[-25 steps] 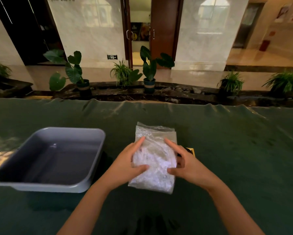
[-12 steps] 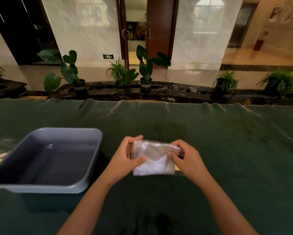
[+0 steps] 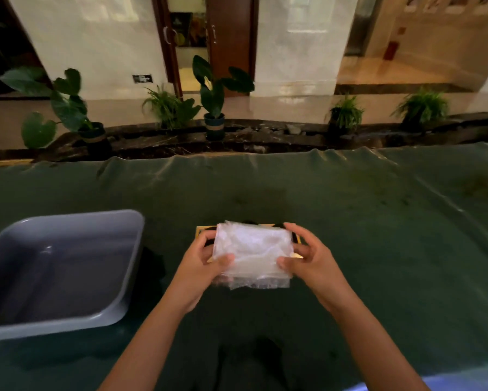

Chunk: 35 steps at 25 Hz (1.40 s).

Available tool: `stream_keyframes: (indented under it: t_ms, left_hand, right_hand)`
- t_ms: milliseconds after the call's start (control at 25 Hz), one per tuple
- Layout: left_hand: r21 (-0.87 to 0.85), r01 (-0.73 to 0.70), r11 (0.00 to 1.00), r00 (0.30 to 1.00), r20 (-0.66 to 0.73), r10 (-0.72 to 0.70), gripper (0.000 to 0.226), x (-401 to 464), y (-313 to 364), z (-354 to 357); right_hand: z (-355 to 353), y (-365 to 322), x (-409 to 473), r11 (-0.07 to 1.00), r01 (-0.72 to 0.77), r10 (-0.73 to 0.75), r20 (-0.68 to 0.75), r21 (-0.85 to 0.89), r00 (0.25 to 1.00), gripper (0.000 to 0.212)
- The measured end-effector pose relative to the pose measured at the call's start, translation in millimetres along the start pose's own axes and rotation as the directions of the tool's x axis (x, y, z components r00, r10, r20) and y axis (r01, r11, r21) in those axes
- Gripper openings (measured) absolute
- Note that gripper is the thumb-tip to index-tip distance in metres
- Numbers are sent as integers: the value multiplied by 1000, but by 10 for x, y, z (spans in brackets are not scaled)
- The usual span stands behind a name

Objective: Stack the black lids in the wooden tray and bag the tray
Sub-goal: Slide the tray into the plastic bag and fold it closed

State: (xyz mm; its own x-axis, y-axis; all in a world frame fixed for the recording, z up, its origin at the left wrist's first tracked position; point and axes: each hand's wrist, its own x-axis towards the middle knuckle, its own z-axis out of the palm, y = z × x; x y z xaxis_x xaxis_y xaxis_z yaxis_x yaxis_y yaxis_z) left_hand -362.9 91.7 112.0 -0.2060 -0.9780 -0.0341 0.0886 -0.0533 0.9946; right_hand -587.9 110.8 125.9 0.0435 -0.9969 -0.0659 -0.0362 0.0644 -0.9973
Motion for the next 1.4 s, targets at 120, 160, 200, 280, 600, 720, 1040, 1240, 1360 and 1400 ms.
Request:
stream_keyframes:
  t_ms: [120,160,200,280,600,720,1040,1240,1360,1400]
  left_hand:
    - [-136,166,977,978,152,-145,33,45,-149,271]
    - [-128,201,971,966,191,-175,27,74,-211,422]
    - [-119,236,964,954,215,-207,23,83,-264,592]
    - [-91,305,948,929,248,-275,22,74,-335,973]
    - [236,325,916,856,340,-391,26,-119,-648,2668]
    - [434,235,870,931,159,-330,22,-181,-984,3341]
    - [839,-461,289,847,513,-137,51,52,-2096,4669]
    - [738,-674,28,722,667,-185,65,269,-2777,5314]
    - [728,-685,-39,719,666,-196,70,326,-3145,5524]
    - [733,-678,-58,730,663,-164,70,333,-3207,5534]
  right_hand:
    - [-260,210,-194,984,-79,99,-122,159,988,40]
    - [-382,287,-273,972,-101,139,-169,212,976,31]
    - [-516,359,-363,958,-123,181,-212,258,960,25]
    - [-848,478,-561,941,-148,237,-281,305,930,22]
    - [-2537,853,-1403,969,-138,219,-463,202,859,29]
    - [-3252,1034,-1704,979,-181,206,-512,98,834,30]
    - [-4237,1893,-2490,903,-378,422,-596,205,684,21]
    - [-4463,2546,-2941,811,-467,570,-656,353,494,17]
    - [-4580,3081,-2933,754,-526,629,-663,393,405,19]
    - [-4608,3253,-2873,741,-551,637,-664,385,392,17]
